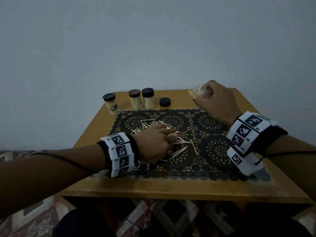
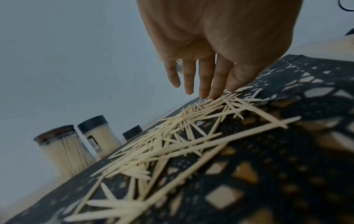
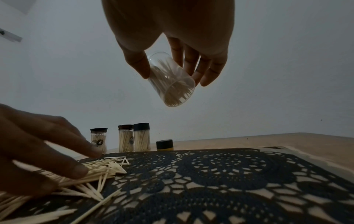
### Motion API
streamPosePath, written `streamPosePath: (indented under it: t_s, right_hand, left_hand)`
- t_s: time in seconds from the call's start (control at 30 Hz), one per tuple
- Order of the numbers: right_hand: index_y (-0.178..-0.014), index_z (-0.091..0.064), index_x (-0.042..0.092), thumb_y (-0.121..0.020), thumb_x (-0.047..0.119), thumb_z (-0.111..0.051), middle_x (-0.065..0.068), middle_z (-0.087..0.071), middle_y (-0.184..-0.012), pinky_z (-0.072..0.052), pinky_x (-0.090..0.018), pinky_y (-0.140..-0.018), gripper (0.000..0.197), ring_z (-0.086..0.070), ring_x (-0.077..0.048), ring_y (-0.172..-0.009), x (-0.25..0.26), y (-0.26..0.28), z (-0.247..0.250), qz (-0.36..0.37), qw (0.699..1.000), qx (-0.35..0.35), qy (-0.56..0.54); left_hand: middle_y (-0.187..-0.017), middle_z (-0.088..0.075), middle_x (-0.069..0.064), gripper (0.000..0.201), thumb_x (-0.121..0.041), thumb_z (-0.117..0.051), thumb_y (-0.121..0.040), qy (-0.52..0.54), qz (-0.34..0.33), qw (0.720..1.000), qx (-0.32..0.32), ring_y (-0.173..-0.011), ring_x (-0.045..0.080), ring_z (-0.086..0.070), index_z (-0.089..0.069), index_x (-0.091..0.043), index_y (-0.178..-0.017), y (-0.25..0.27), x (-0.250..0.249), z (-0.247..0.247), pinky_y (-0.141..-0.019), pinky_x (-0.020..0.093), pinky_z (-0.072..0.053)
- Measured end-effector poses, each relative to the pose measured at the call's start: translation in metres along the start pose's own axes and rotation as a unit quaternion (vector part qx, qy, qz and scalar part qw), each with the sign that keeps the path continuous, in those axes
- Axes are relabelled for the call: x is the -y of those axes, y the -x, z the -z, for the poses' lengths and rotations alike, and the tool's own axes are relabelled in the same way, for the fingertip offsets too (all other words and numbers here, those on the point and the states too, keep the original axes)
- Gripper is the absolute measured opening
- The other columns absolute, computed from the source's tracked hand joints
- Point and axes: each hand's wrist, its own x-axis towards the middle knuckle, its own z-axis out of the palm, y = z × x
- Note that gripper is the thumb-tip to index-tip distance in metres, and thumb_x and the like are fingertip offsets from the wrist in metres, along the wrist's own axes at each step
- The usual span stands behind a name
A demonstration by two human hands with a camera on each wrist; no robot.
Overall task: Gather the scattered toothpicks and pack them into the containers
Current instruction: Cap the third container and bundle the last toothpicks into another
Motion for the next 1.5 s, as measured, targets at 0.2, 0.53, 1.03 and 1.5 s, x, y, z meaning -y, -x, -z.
streamPosePath:
  t_s: [0.2, 0.53, 1.03, 1.5]
  right_hand:
    - [-0.096, -0.058, 0.010, -0.077, 0.028, -0.073, 0.000, -0.061, -0.085, -0.041, -0.020, -0.059, 0.030, -0.056, -0.017, -0.075, 0.000, -0.005, -0.001, 0.005, 1.000, -0.009, 0.004]
    - [-0.099, -0.063, 0.010, -0.082, 0.031, -0.072, -0.003, -0.063, -0.087, -0.045, -0.036, -0.069, 0.029, -0.057, -0.023, -0.078, -0.011, -0.003, -0.019, 0.068, 0.985, 0.155, 0.036]
    - [-0.096, -0.058, 0.009, -0.078, 0.045, -0.067, -0.007, -0.064, -0.088, -0.050, -0.043, -0.065, 0.042, -0.059, -0.027, -0.076, -0.015, 0.008, -0.039, 0.085, 0.971, 0.223, 0.025]
    - [-0.088, -0.055, 0.006, -0.076, 0.042, -0.066, -0.005, -0.056, -0.078, -0.036, -0.033, -0.060, 0.040, -0.046, -0.020, -0.069, -0.017, 0.007, -0.038, 0.044, 0.976, 0.213, 0.012]
  left_hand:
    - [-0.156, -0.025, 0.012, 0.059, -0.034, -0.040, -0.098, 0.123, -0.028, 0.988, -0.086, -0.142, 0.028, -0.026, -0.025, -0.012, -0.150, -0.027, -0.020, 0.004, -0.113, 0.043, -0.026]
    - [-0.152, -0.035, 0.011, 0.054, -0.036, -0.028, -0.099, 0.080, -0.044, 0.995, -0.033, -0.139, 0.025, -0.035, -0.036, -0.009, -0.146, -0.008, -0.012, -0.008, -0.108, 0.041, -0.036]
    - [-0.155, -0.021, 0.008, 0.084, -0.066, -0.050, -0.085, 0.316, 0.251, 0.914, 0.044, -0.141, 0.027, -0.023, -0.021, -0.024, -0.151, 0.026, 0.028, -0.026, -0.114, 0.045, -0.027]
    - [-0.156, -0.019, 0.001, 0.101, -0.065, -0.068, -0.072, 0.360, 0.208, 0.906, 0.078, -0.141, 0.023, -0.016, -0.016, -0.030, -0.152, 0.004, 0.049, -0.027, -0.114, 0.047, -0.020]
